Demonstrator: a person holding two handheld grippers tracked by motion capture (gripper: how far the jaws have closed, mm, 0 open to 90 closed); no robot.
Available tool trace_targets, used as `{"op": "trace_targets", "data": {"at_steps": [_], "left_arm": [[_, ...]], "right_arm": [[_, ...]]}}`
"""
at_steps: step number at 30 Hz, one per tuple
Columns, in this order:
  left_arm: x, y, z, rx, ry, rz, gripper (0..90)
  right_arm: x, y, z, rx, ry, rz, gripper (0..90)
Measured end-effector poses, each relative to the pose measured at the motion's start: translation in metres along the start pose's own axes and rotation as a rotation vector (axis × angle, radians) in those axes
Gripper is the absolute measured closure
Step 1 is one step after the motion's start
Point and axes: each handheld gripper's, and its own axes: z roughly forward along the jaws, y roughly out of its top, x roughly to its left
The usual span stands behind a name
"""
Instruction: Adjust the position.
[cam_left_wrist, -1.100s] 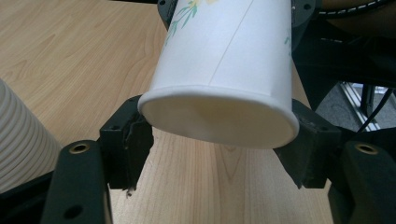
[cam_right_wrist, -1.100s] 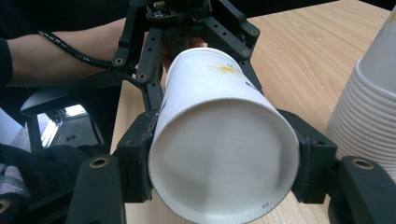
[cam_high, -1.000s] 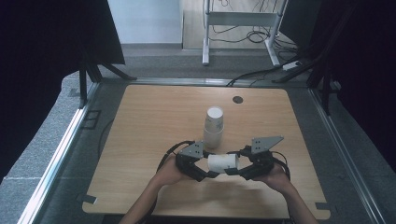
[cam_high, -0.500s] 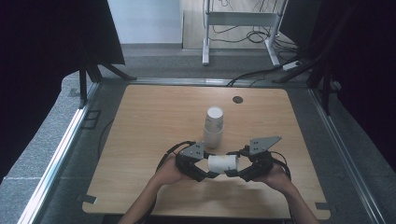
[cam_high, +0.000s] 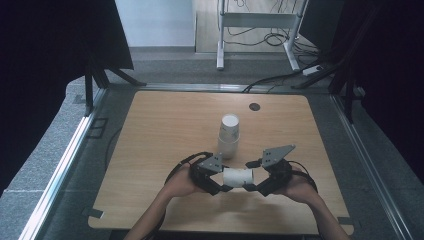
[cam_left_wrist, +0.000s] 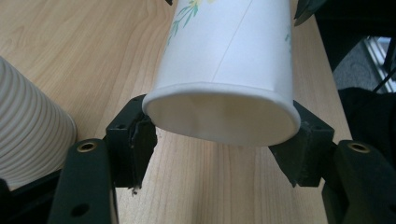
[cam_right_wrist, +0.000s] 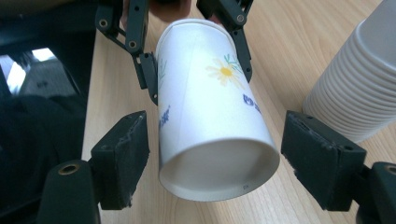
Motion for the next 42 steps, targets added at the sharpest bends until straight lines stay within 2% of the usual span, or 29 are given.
{"op": "trace_targets", "data": {"at_steps": [10,16,23,29,35,42], "left_arm": [[-0.001,0.009,0.005,0.102,0.017,0.034,34.4],[-0.001,0.011,0.008,0.130,0.013,0.045,34.3],[-0.002,0.015,0.010,0.153,0.013,0.059,34.3],[-0.003,0.017,0.012,0.173,0.014,0.068,34.2],[-0.003,0.018,0.013,0.177,0.013,0.075,34.2],[-0.002,0.016,0.011,0.153,-0.011,0.059,32.0]], "right_arm": [[0.001,0.011,0.010,0.157,0.010,-0.033,21.9],[-0.001,0.015,0.017,0.221,0.029,-0.031,20.5],[-0.001,0.020,0.025,0.312,0.017,-0.067,24.5],[0.000,0.023,0.030,0.348,0.023,-0.097,32.1],[0.000,0.023,0.032,0.378,0.033,-0.099,36.3],[0.001,0.021,0.030,0.349,0.041,-0.069,37.4]]}}
